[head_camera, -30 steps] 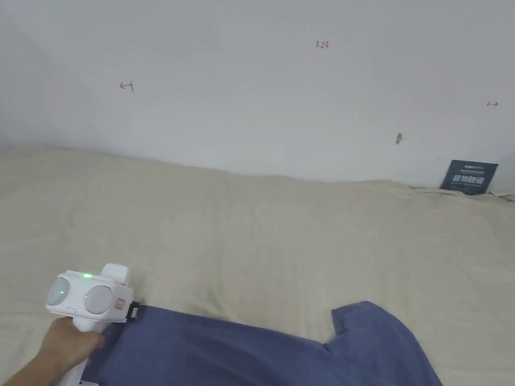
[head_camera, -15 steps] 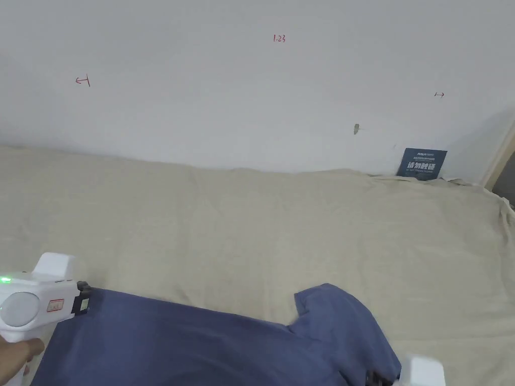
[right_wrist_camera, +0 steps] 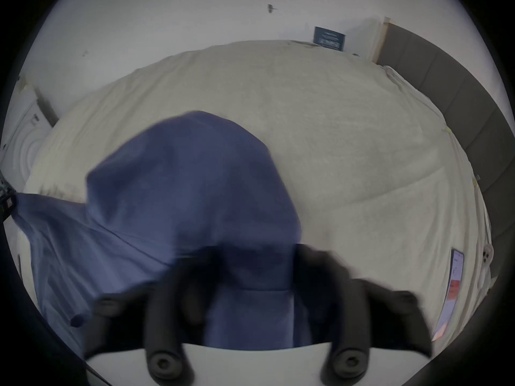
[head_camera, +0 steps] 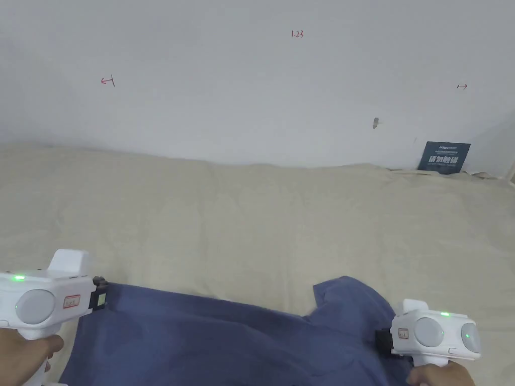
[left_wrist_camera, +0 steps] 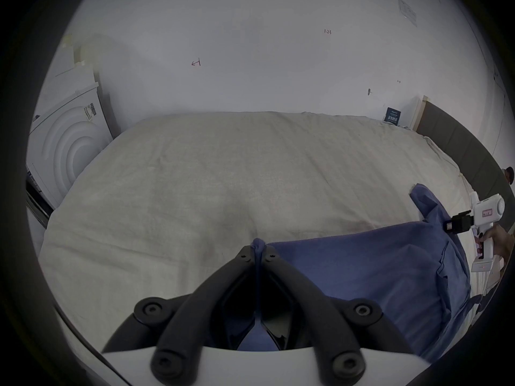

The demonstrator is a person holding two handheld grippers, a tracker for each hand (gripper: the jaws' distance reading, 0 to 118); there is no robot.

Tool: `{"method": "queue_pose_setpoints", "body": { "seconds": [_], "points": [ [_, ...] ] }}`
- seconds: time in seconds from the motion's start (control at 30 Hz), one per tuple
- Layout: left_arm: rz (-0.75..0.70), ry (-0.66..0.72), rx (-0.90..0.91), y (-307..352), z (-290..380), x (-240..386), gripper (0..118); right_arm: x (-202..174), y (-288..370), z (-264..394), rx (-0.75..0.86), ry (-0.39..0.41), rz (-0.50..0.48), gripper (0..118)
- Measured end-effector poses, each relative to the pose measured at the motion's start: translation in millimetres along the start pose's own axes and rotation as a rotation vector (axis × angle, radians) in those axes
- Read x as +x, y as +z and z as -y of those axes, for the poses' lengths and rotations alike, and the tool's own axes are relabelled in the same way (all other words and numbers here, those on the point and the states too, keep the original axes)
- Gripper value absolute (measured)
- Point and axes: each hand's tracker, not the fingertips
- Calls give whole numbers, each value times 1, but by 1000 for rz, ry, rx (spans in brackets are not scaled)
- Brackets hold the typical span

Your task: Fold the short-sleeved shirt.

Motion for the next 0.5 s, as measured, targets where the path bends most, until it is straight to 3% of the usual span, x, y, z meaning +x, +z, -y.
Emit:
{"method": "queue_pose_setpoints", "body": {
  "seconds": [0.13,0.27,0.5],
  "points": [
    [-2,-13,-2,7,0,3,0,-6,0,1,-1,42,30,3],
    [-5,-6,9,19,0,1,0,6,15,1,49,-115,-15,2],
    [-19,4,55,54,-10,-8,0,0,79,-10,203,-58,-36,1]
  ]
}}
